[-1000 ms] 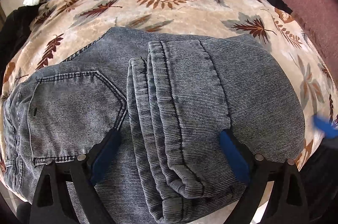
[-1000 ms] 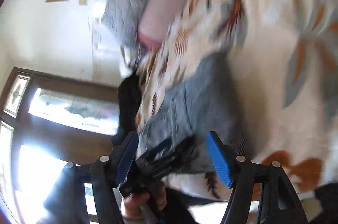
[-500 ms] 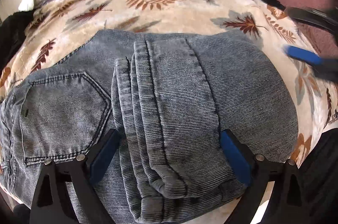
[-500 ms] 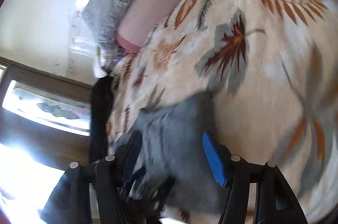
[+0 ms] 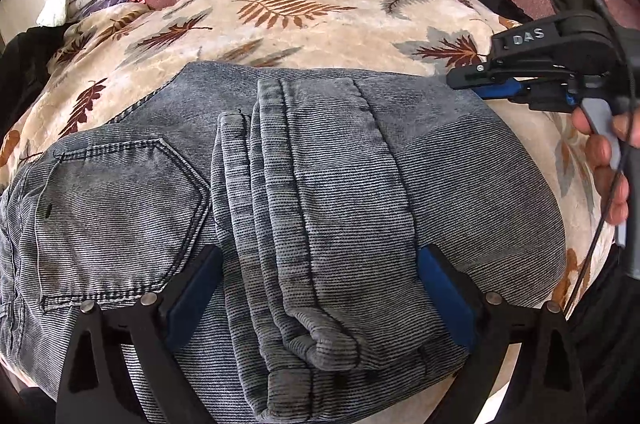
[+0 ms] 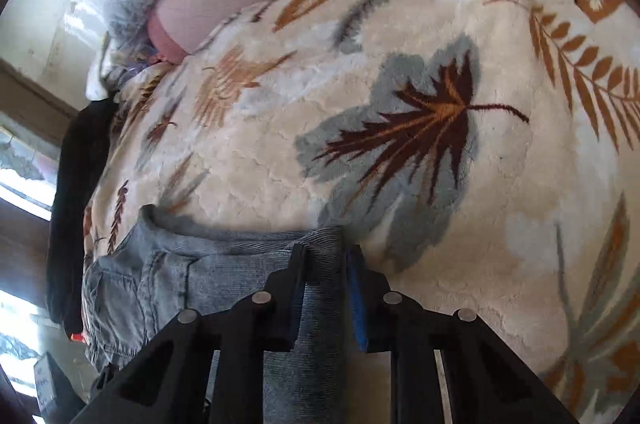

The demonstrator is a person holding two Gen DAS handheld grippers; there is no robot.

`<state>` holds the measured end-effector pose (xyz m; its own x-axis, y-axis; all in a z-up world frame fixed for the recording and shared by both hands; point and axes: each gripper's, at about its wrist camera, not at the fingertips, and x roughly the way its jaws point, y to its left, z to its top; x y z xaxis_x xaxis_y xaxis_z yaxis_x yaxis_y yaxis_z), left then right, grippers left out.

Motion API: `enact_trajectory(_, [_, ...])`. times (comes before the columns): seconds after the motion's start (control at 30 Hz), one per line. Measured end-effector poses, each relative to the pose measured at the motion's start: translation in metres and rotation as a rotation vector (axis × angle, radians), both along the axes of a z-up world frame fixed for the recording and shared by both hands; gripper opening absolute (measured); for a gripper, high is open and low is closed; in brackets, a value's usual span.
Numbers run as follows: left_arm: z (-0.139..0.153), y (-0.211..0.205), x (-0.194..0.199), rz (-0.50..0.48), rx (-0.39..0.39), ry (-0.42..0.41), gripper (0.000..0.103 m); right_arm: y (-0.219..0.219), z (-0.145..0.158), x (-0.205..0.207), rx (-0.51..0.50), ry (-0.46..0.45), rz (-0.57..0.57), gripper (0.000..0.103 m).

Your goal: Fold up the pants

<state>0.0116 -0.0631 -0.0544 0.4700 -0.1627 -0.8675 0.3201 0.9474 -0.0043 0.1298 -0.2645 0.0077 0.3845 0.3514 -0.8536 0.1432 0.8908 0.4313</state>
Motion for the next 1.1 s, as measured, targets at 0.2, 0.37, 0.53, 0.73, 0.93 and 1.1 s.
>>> enact_trajectory(0.2, [-0.001, 0.001, 0.001, 0.0, -0.004, -0.008, 0.098, -0.01, 0.043, -0.051, 0.137, -0.101, -0.042, 0.033])
enact_trajectory(0.37, [-0.001, 0.001, 0.001, 0.002, -0.006, -0.01, 0.099, -0.01, -0.024, -0.073, 0.264, 0.113, -0.048, 0.04])
enact_trajectory(0.53, [0.026, 0.011, -0.007, 0.027, -0.033, -0.054, 0.098, -0.021, 0.005, -0.086, 0.293, 0.019, -0.078, 0.04])
enact_trajectory(0.73, [0.011, 0.024, -0.012, 0.049, 0.01, -0.016, 0.099, 0.0, -0.014, -0.109, 0.334, 0.059, 0.007, 0.052])
enact_trajectory(0.93, [0.02, 0.028, -0.018, 0.058, -0.02, -0.054, 0.1, -0.002, 0.014, -0.104, 0.289, 0.011, 0.029, 0.05])
enact_trajectory(1.1, [0.004, 0.022, -0.014, 0.041, 0.006, -0.009, 0.1, 0.0, 0.036, -0.067, 0.327, -0.039, 0.039, 0.05])
